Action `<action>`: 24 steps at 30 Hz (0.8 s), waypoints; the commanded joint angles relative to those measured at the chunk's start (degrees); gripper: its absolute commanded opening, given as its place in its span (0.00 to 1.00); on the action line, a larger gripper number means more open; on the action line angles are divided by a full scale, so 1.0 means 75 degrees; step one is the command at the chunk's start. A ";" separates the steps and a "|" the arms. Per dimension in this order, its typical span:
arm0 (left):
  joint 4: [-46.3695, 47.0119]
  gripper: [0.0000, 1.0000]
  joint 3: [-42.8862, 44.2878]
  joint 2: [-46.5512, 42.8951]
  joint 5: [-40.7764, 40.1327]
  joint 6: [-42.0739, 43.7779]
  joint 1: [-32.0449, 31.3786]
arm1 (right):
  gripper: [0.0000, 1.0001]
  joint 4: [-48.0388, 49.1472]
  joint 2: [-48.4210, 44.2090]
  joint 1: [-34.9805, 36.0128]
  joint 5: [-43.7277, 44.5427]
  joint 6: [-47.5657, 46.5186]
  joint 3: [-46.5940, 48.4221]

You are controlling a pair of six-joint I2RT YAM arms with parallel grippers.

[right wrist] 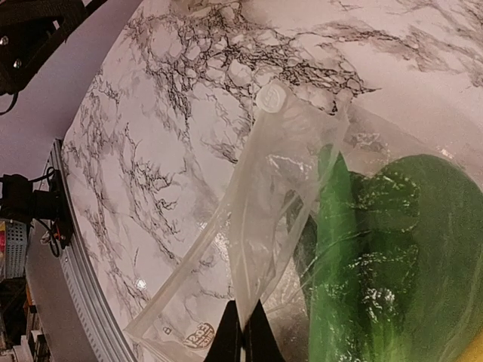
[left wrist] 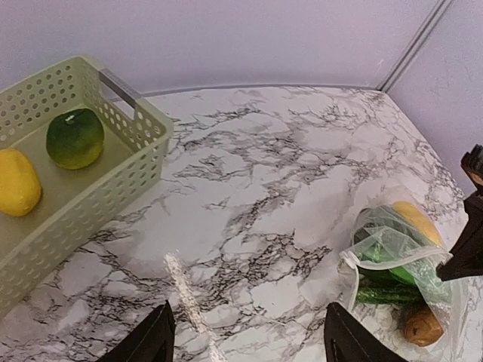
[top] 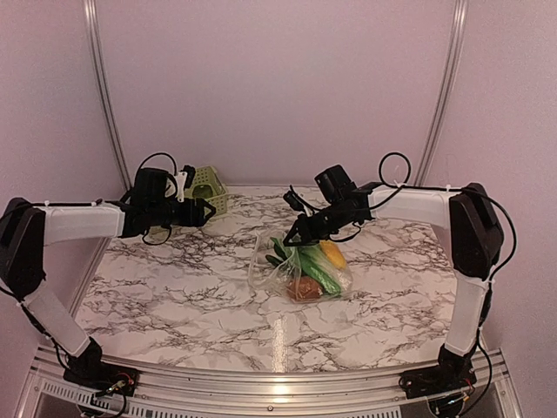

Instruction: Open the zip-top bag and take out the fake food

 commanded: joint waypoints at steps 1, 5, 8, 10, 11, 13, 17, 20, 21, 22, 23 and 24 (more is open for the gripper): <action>0.0798 0.68 -0.0750 -0.0349 0.0622 -0.0197 -0.0830 | 0.00 0.0294 -0.0344 -0.0060 -0.0154 0.0201 -0.0137; 0.1290 0.66 -0.1153 -0.0242 0.0708 -0.0610 -0.1526 | 0.00 0.0372 -0.0397 -0.0061 -0.0185 0.0258 -0.0205; 0.1805 0.62 -0.1357 -0.0024 0.0804 -0.1050 -0.1945 | 0.00 0.0435 -0.0426 -0.0062 -0.0226 0.0308 -0.0268; 0.1999 0.60 -0.1339 0.0231 0.0858 -0.1253 -0.2232 | 0.00 0.0475 -0.0468 -0.0066 -0.0254 0.0332 -0.0313; 0.2039 0.59 -0.1310 0.0368 0.0886 -0.1331 -0.2350 | 0.00 0.0497 -0.0490 -0.0061 -0.0265 0.0349 -0.0346; 0.2174 0.56 -0.1196 0.0640 0.0978 -0.1564 -0.2576 | 0.00 0.0541 -0.0541 -0.0066 -0.0269 0.0358 -0.0417; 0.2671 0.54 -0.1079 0.1181 0.1172 -0.2223 -0.2859 | 0.00 0.0640 -0.0648 -0.0061 -0.0281 0.0392 -0.0601; 0.2976 0.53 -0.1017 0.1502 0.1153 -0.2671 -0.3077 | 0.00 0.0683 -0.0742 -0.0053 -0.0272 0.0411 -0.0718; 0.3067 0.53 -0.0988 0.1612 0.1123 -0.2783 -0.3144 | 0.00 0.0704 -0.0762 -0.0065 -0.0269 0.0417 -0.0766; 0.3109 0.52 -0.0979 0.1695 0.0997 -0.2886 -0.3200 | 0.00 0.0712 -0.0777 -0.0063 -0.0269 0.0417 -0.0802; 0.3130 0.52 -0.0969 0.1771 0.0829 -0.3040 -0.3236 | 0.00 0.0726 -0.0797 -0.0065 -0.0253 0.0417 -0.0843; 0.3151 0.52 -0.0964 0.1842 0.0652 -0.3225 -0.3239 | 0.00 0.0734 -0.0820 -0.0065 -0.0240 0.0423 -0.0879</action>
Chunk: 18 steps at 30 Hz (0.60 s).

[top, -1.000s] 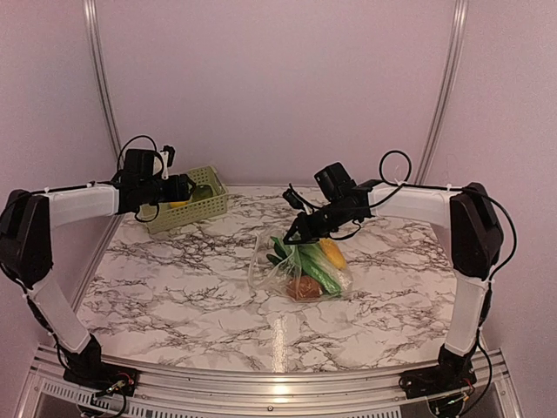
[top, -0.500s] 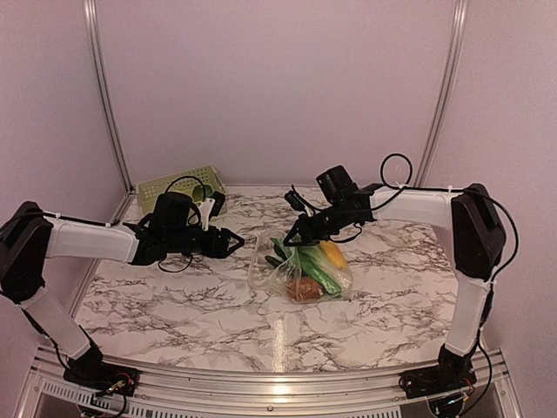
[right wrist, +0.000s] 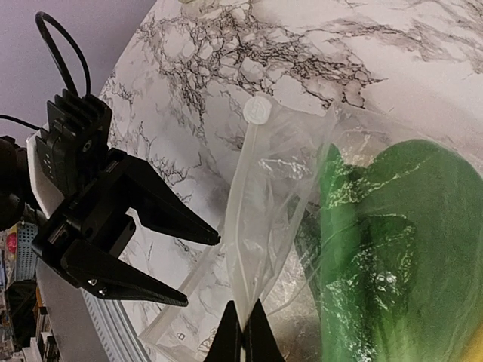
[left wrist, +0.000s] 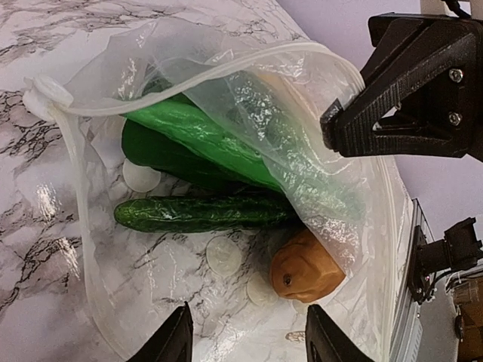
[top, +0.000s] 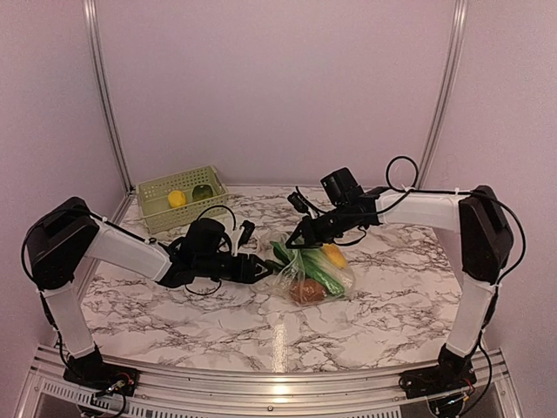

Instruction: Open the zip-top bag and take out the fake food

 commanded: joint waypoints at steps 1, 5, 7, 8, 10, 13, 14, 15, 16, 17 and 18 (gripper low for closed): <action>0.0576 0.52 0.0231 0.0356 -0.0520 -0.1042 -0.0127 | 0.00 0.0209 -0.0303 -0.0058 -0.0042 0.0042 -0.0153; 0.0662 0.52 0.0447 0.0672 -0.0860 -0.1508 -0.0127 | 0.00 0.0295 -0.0365 -0.0058 -0.0040 0.0072 -0.0326; 0.0629 0.52 0.0658 0.0887 -0.0942 -0.1810 -0.0127 | 0.00 0.0345 -0.0378 -0.0061 -0.0052 0.0082 -0.0395; 0.0618 0.51 0.0744 0.1000 -0.1016 -0.1983 -0.0127 | 0.00 0.0360 -0.0390 -0.0059 -0.0053 0.0085 -0.0424; 0.0480 0.50 0.0910 0.1211 -0.1229 -0.2325 -0.0127 | 0.00 0.0373 -0.0397 -0.0059 -0.0053 0.0082 -0.0453; 0.0397 0.50 0.1100 0.1393 -0.1457 -0.2688 -0.0127 | 0.00 0.0391 -0.0404 -0.0058 -0.0053 0.0083 -0.0472; 0.0371 0.49 0.1119 0.1419 -0.1558 -0.2799 -0.0122 | 0.00 0.0400 -0.0403 -0.0057 -0.0053 0.0091 -0.0476; 0.0352 0.49 0.1128 0.1432 -0.1641 -0.2899 -0.0127 | 0.00 0.0413 -0.0403 -0.0056 -0.0063 0.0094 -0.0478; 0.0264 0.49 0.1168 0.1448 -0.1742 -0.2960 -0.0127 | 0.00 0.0430 -0.0394 -0.0063 -0.0059 0.0097 -0.0472; 0.0126 0.49 0.1213 0.1457 -0.1853 -0.3028 -0.0127 | 0.00 0.0427 -0.0386 -0.0068 -0.0060 0.0111 -0.0467; 0.0041 0.49 0.1237 0.1458 -0.1933 -0.3088 -0.0124 | 0.00 0.0436 -0.0372 -0.0060 -0.0054 0.0106 -0.0455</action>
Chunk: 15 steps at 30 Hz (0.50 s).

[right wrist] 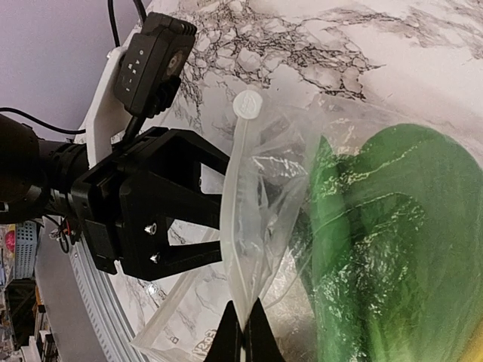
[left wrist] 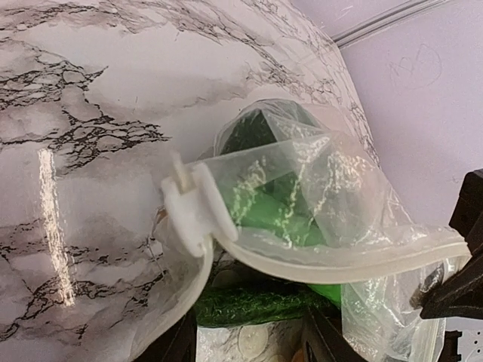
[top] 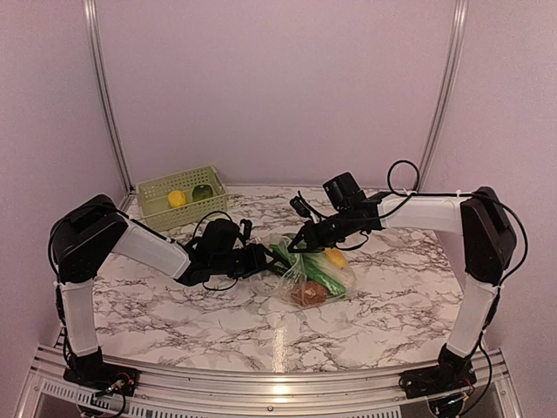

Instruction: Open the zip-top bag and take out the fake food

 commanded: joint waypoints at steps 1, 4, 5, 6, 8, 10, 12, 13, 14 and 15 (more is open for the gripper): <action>-0.0440 0.49 0.0245 0.0137 -0.0628 -0.0604 -0.0005 | 0.00 0.0149 -0.0174 -0.0053 -0.0043 0.0085 0.0035; -0.0684 0.49 0.0236 0.0112 -0.0849 -0.0890 -0.0007 | 0.00 0.0172 -0.0112 -0.0062 -0.0050 0.0106 0.0054; -0.0701 0.49 0.0226 0.0108 -0.0889 -0.0955 -0.0008 | 0.00 0.0188 -0.0084 -0.0068 -0.0072 0.0108 0.0055; -0.0736 0.50 0.0234 0.0130 -0.0879 -0.1022 -0.0002 | 0.00 0.0203 -0.0066 -0.0069 -0.0095 0.0109 0.0067; -0.0847 0.50 0.0293 0.0243 -0.0869 -0.1114 -0.0007 | 0.00 0.0202 -0.0041 -0.0062 -0.0117 0.0109 0.0078; -0.0988 0.50 0.0358 0.0320 -0.0880 -0.1301 -0.0008 | 0.00 0.0193 -0.0039 -0.0070 -0.0090 0.0091 0.0097; -0.1045 0.52 0.0374 0.0354 -0.0904 -0.1455 -0.0008 | 0.00 0.0149 -0.0039 -0.0059 -0.0077 0.0057 0.0154; -0.1079 0.54 0.0375 0.0357 -0.0912 -0.1530 -0.0008 | 0.00 0.0125 -0.0038 -0.0066 -0.0077 0.0042 0.0173; -0.1153 0.55 0.0390 0.0351 -0.0944 -0.1624 -0.0002 | 0.00 0.0121 -0.0038 -0.0060 -0.0076 0.0039 0.0184; -0.1253 0.56 0.0407 0.0356 -0.0975 -0.1728 -0.0007 | 0.00 0.0120 -0.0038 -0.0060 -0.0082 0.0044 0.0189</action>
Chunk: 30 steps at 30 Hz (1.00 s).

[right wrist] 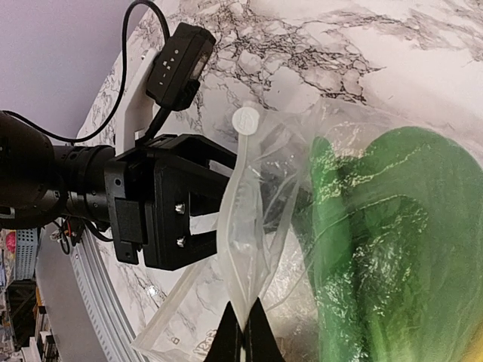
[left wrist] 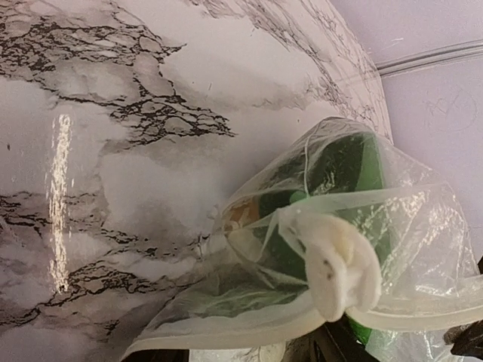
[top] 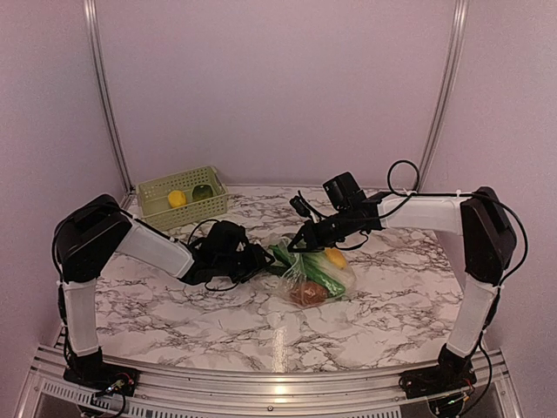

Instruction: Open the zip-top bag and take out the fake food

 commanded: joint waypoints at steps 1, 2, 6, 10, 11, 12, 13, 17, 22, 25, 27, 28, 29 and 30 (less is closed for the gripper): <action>-0.0685 0.57 0.0170 0.0176 -0.0286 -0.0519 -0.0018 | 0.00 0.0075 -0.0038 -0.0062 -0.0083 -0.0002 0.0193; -0.0748 0.58 0.0210 0.0179 -0.0306 -0.0552 -0.0019 | 0.00 0.0077 -0.0028 -0.0061 -0.0094 -0.0005 0.0209; -0.0984 0.62 0.0541 0.0359 -0.0249 -0.0549 -0.0031 | 0.00 0.0082 0.0026 -0.0062 -0.0155 -0.0014 0.0235; -0.1166 0.62 0.0952 0.0696 -0.0045 -0.0505 -0.0086 | 0.00 0.0055 0.0064 -0.0064 -0.0199 -0.0037 0.0244; -0.1192 0.62 0.1032 0.0774 0.0004 -0.0523 -0.0094 | 0.00 0.0053 0.0067 -0.0068 -0.0202 -0.0046 0.0247; -0.1186 0.61 0.1102 0.0851 0.0056 -0.0551 -0.0110 | 0.00 0.0053 0.0065 -0.0070 -0.0202 -0.0049 0.0243; -0.1200 0.60 0.1154 0.0921 0.0096 -0.0572 -0.0113 | 0.00 0.0053 0.0067 -0.0060 -0.0202 -0.0049 0.0238; -0.1176 0.51 0.1387 0.1137 0.0247 -0.0513 -0.0132 | 0.00 0.0073 0.0113 -0.0067 -0.0248 -0.0038 0.0236; -0.0350 0.42 0.1452 0.1279 0.0665 -0.0373 -0.0150 | 0.00 0.0045 0.0138 -0.0061 -0.0279 -0.0066 0.0245; 0.0348 0.42 0.1403 0.1356 0.0912 -0.0558 -0.0197 | 0.00 0.0001 0.0138 -0.0067 -0.0273 -0.0100 0.0243; 0.0462 0.42 0.1448 0.1390 0.0915 -0.0584 -0.0216 | 0.00 -0.0027 0.0138 -0.0066 -0.0290 -0.0128 0.0236; 0.0512 0.42 0.1469 0.1398 0.0908 -0.0577 -0.0227 | 0.00 -0.0039 0.0138 -0.0067 -0.0295 -0.0141 0.0237; 0.0509 0.41 0.1492 0.1399 0.0872 -0.0543 -0.0242 | 0.00 -0.0051 0.0132 -0.0069 -0.0290 -0.0159 0.0245; 0.0455 0.39 0.1530 0.1388 0.0848 -0.0396 -0.0257 | 0.00 -0.0077 0.0117 -0.0070 -0.0279 -0.0186 0.0243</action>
